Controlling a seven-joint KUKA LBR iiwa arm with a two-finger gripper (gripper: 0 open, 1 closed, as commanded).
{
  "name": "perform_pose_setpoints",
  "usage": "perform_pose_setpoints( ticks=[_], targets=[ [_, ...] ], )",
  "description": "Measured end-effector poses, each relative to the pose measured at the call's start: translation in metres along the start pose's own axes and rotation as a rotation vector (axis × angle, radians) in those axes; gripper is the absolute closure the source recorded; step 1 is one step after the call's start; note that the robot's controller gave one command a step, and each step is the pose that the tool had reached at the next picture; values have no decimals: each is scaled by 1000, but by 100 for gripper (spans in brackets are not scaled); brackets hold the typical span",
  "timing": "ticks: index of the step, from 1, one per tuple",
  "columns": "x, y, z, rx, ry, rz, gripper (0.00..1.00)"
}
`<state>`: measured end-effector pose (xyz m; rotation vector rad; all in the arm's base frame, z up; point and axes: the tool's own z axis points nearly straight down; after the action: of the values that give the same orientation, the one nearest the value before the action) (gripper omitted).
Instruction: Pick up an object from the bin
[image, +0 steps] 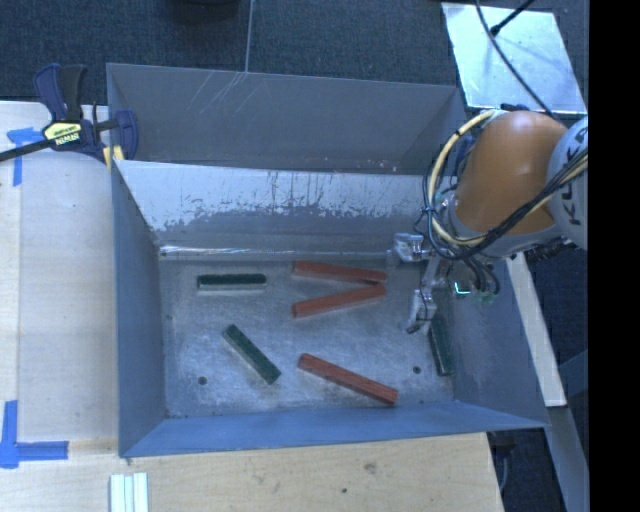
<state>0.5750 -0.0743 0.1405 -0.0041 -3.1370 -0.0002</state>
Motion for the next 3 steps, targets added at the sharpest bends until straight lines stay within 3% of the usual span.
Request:
perform_pose_setpoints(
  ticks=[1,2,3],
  targets=[
    [-31,23,74,-1,-2,-88,0],
    [-32,22,70,1,-7,-87,100],
    [-15,8,-58,3,-16,-175,100]
  ],
)
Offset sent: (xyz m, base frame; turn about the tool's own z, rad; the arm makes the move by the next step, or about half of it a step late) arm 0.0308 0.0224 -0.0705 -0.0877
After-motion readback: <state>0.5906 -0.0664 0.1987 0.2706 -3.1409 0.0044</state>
